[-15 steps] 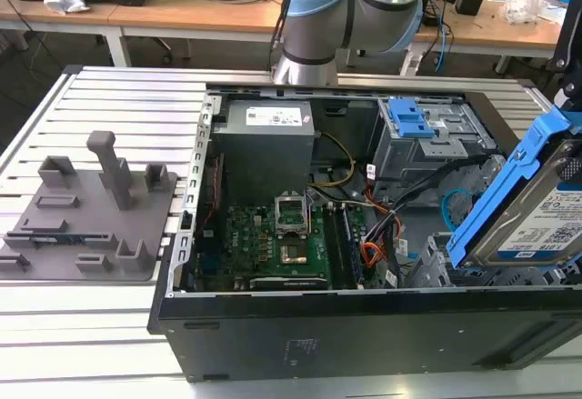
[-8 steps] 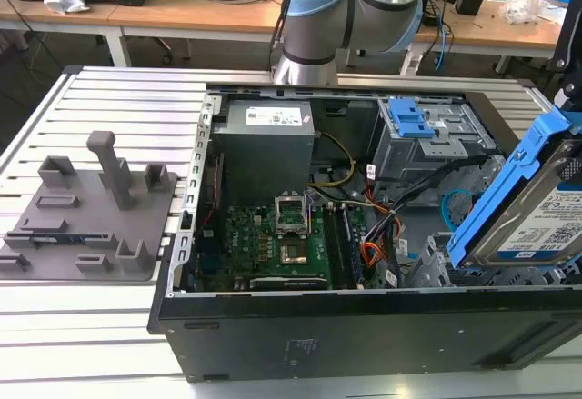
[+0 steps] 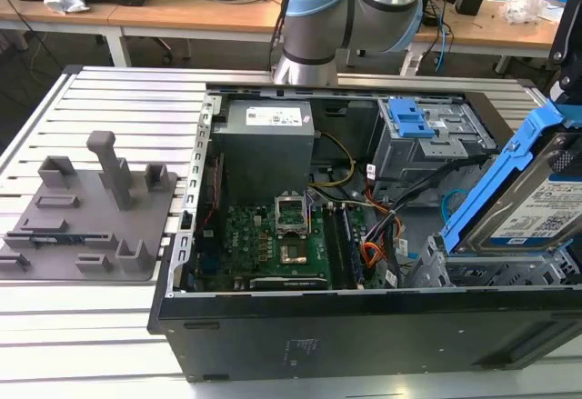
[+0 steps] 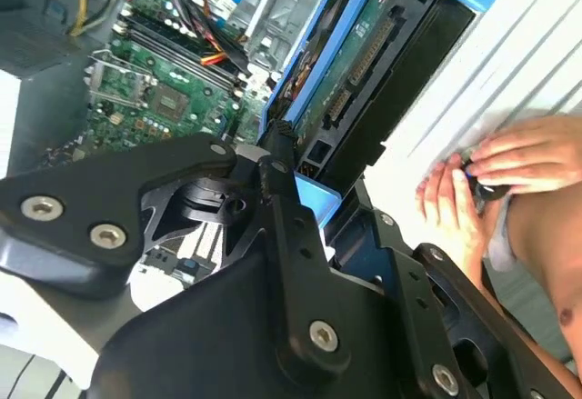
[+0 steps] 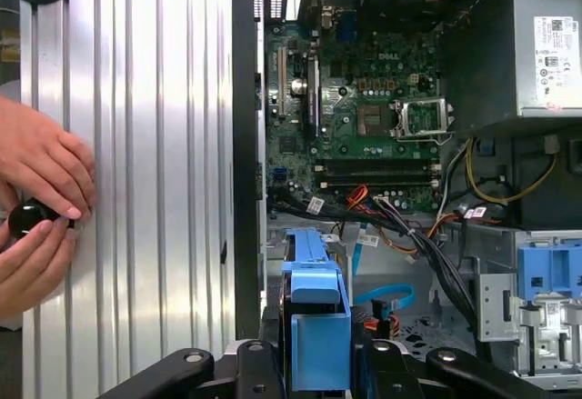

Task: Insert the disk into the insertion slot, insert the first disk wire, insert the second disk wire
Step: 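Insert the disk into the insertion slot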

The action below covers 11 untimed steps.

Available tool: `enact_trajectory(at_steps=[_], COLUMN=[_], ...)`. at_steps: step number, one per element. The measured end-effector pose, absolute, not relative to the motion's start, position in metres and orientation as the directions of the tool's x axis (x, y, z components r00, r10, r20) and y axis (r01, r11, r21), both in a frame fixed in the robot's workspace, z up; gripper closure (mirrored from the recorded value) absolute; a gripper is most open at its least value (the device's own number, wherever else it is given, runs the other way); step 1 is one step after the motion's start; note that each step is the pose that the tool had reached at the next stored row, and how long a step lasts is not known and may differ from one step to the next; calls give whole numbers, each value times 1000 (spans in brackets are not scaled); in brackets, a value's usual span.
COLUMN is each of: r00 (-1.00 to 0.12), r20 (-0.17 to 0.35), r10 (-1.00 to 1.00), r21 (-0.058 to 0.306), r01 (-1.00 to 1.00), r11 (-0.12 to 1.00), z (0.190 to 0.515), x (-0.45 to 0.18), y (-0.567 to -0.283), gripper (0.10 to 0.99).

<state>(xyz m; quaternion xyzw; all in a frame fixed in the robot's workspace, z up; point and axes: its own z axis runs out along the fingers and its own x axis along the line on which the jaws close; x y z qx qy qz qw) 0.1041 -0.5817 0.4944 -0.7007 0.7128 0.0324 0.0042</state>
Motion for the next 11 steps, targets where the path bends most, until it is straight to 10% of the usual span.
enact_trajectory(at_steps=[11], r00=[-16], r20=[-97], r10=[-995], r21=[37], r01=[-999], r11=[12], z=[494], x=[104], y=[-582], gripper=[722])
